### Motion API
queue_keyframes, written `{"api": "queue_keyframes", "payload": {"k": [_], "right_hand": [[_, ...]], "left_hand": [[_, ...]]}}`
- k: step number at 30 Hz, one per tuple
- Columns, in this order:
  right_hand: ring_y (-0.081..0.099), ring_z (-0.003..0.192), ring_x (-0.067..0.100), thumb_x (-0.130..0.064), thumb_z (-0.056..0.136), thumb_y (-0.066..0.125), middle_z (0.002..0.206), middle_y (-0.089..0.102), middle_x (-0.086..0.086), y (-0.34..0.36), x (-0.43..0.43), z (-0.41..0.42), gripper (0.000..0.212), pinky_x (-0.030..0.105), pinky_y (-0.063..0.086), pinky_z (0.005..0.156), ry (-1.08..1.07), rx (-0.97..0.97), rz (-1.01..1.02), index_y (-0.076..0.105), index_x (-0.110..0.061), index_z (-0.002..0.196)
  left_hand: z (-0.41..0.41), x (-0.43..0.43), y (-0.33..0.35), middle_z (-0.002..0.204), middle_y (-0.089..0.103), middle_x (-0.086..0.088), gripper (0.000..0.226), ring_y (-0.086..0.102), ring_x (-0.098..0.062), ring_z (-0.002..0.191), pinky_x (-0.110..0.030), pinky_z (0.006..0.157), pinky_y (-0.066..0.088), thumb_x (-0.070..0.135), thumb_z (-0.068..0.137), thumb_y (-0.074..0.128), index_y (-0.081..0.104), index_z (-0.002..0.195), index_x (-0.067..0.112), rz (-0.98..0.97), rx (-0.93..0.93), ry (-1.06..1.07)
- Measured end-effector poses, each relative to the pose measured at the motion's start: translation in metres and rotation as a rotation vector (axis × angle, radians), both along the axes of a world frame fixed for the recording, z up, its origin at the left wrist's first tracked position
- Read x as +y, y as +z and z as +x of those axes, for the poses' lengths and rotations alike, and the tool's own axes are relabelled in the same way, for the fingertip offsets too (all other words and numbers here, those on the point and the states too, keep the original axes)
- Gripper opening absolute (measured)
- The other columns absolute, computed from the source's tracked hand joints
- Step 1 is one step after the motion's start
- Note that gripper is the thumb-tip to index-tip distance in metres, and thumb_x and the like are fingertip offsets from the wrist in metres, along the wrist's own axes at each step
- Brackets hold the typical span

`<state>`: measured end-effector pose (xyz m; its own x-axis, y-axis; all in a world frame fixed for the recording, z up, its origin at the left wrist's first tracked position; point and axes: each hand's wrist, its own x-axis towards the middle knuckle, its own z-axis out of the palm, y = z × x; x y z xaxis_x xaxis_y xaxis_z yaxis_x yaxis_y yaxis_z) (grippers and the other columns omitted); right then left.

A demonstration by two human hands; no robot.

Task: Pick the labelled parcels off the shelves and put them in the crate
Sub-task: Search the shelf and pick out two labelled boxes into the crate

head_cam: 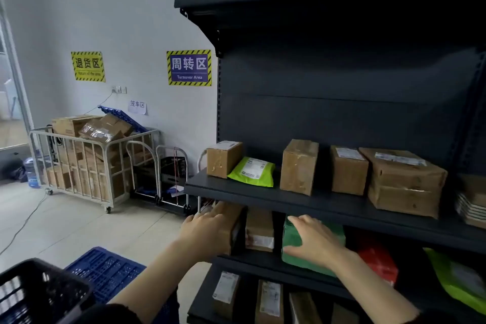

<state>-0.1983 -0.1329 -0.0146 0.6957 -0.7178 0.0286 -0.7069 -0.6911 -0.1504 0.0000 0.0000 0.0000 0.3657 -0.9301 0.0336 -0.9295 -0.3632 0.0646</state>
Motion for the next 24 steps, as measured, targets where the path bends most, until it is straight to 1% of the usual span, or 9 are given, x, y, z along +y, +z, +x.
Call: {"api": "queue_keyframes", "payload": {"k": [3,5,9,11,14,17,19,24], "right_hand": [[0.033,0.134,0.02,-0.05,0.085,0.055,0.146,0.032,0.001,-0.004,0.0,0.031,0.076,0.032,0.035,0.104,-0.022,-0.009,0.012,0.021,-0.022,0.147],[0.034,0.133,0.019,-0.049,0.085,0.055,0.146,0.034,0.001,-0.006,0.001,0.048,0.074,0.032,0.035,0.104,-0.035,-0.006,0.018,0.024,-0.021,0.146],[0.038,0.13,0.02,-0.049,0.084,0.056,0.142,0.037,0.001,-0.009,-0.002,0.072,0.071,0.033,0.038,0.102,-0.063,-0.004,0.019,0.028,-0.021,0.143],[0.039,0.128,0.02,-0.049,0.083,0.056,0.141,0.038,0.001,-0.009,-0.007,0.081,0.071,0.033,0.039,0.1,-0.07,-0.002,0.017,0.029,-0.021,0.142],[0.038,0.129,0.02,-0.05,0.082,0.055,0.141,0.038,0.001,-0.008,-0.017,0.091,0.072,0.034,0.038,0.099,-0.077,0.004,0.02,0.028,-0.021,0.143],[0.038,0.129,0.02,-0.049,0.083,0.055,0.141,0.037,0.001,-0.006,-0.032,0.099,0.071,0.035,0.038,0.101,-0.076,0.0,0.013,0.028,-0.022,0.142],[0.038,0.129,0.02,-0.048,0.083,0.055,0.141,0.038,0.001,-0.004,-0.045,0.104,0.07,0.035,0.038,0.101,-0.071,-0.014,0.016,0.028,-0.022,0.142],[0.039,0.128,0.02,-0.049,0.083,0.054,0.14,0.039,0.001,0.004,-0.08,0.118,0.07,0.034,0.039,0.1,-0.033,-0.045,-0.003,0.028,-0.021,0.142]], "left_hand": [[0.035,0.004,0.001,0.142,0.043,-0.002,0.067,0.04,-0.025,0.132,-0.033,0.106,0.032,0.032,0.087,0.051,0.022,0.147,0.029,-0.022,-0.004,-0.035],[0.056,0.001,-0.001,0.143,0.043,-0.002,0.067,0.04,-0.026,0.132,-0.034,0.107,0.031,0.035,0.089,0.05,0.018,0.147,0.033,-0.015,-0.01,-0.056],[0.084,-0.01,-0.011,0.132,0.051,-0.002,0.062,0.045,-0.026,0.126,-0.034,0.103,0.035,0.038,0.087,0.051,0.024,0.143,0.033,-0.021,-0.009,-0.07],[0.094,-0.017,-0.014,0.132,0.051,-0.002,0.06,0.044,-0.025,0.127,-0.034,0.103,0.035,0.038,0.087,0.051,0.028,0.142,0.032,-0.029,0.005,-0.076],[0.107,-0.03,-0.018,0.136,0.049,0.0,0.057,0.042,-0.023,0.13,-0.033,0.105,0.033,0.043,0.087,0.052,0.034,0.139,0.03,-0.023,0.0,-0.077],[0.114,-0.045,-0.018,0.139,0.046,0.001,0.06,0.04,-0.022,0.131,-0.033,0.106,0.032,0.045,0.087,0.053,0.033,0.14,0.028,-0.012,-0.007,-0.075],[0.119,-0.056,-0.018,0.14,0.045,0.0,0.057,0.04,-0.022,0.132,-0.034,0.107,0.032,0.045,0.088,0.05,0.036,0.14,0.025,-0.024,0.004,-0.066],[0.136,-0.086,-0.012,0.13,0.053,0.0,0.051,0.048,-0.022,0.122,-0.033,0.101,0.037,0.048,0.086,0.05,0.044,0.131,0.025,-0.054,-0.004,-0.044]]}}
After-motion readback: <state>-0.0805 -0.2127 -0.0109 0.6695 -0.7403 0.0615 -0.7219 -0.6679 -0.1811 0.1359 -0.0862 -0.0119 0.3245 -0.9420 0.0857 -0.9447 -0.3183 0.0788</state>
